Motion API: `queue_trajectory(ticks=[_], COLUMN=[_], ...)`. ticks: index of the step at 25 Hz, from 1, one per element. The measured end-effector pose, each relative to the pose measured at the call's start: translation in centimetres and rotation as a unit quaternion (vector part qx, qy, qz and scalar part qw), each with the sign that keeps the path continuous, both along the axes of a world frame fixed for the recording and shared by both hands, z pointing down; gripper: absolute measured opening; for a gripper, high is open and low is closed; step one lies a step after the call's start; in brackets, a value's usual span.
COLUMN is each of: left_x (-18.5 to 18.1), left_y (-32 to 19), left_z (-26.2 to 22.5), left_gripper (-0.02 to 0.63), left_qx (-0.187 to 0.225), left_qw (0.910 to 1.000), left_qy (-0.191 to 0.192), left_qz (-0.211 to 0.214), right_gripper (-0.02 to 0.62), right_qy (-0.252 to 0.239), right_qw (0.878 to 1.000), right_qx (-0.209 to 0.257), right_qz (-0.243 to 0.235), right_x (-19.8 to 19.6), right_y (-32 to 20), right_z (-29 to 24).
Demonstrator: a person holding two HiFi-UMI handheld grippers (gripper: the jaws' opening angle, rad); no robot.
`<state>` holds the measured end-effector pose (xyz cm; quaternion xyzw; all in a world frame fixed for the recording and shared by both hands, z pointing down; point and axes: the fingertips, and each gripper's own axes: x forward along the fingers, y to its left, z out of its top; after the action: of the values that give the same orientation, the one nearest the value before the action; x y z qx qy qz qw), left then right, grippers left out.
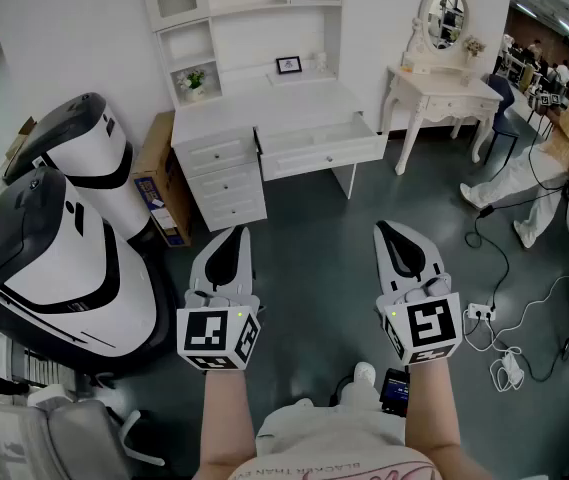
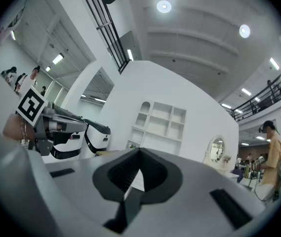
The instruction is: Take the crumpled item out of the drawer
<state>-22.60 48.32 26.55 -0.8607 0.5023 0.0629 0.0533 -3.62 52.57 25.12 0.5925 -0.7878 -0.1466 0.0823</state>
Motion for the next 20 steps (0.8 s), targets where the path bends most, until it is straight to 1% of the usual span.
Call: queue_trajectory(ticks=[5, 11, 16, 20], left_x=[-1.1, -0.7, 0.3, 2.1], left_y=[-0.6, -2.3, -6.0, -10.6], left_z=[0.2, 0.1, 0.8, 0.8], left_gripper=[0.009, 0.009, 0.009, 0.009], left_qx=[0.008, 0.014, 0.008, 0.009], left_qw=[0.9999, 0.9999, 1.0000, 0.9999], left_qy=[0.012, 0.006, 0.002, -0.008], left_qz=[0.000, 0.000, -0.005, -0.003], right_gripper=[0.006, 0.006, 0.006, 0.006], right_qy=[0.021, -0.017, -0.016, -0.015], right_qw=[1.000, 1.000, 1.000, 1.000], right_qx=[-0.004, 0.007, 0.001, -0.001], right_qz=[0.003, 0.005, -0.005, -0.019], right_x=[-1.1, -0.4, 0.0, 1.0], right_y=[-0.6, -2.5, -7.0, -12.1], right_z=[1.1, 0.7, 1.5, 1.7])
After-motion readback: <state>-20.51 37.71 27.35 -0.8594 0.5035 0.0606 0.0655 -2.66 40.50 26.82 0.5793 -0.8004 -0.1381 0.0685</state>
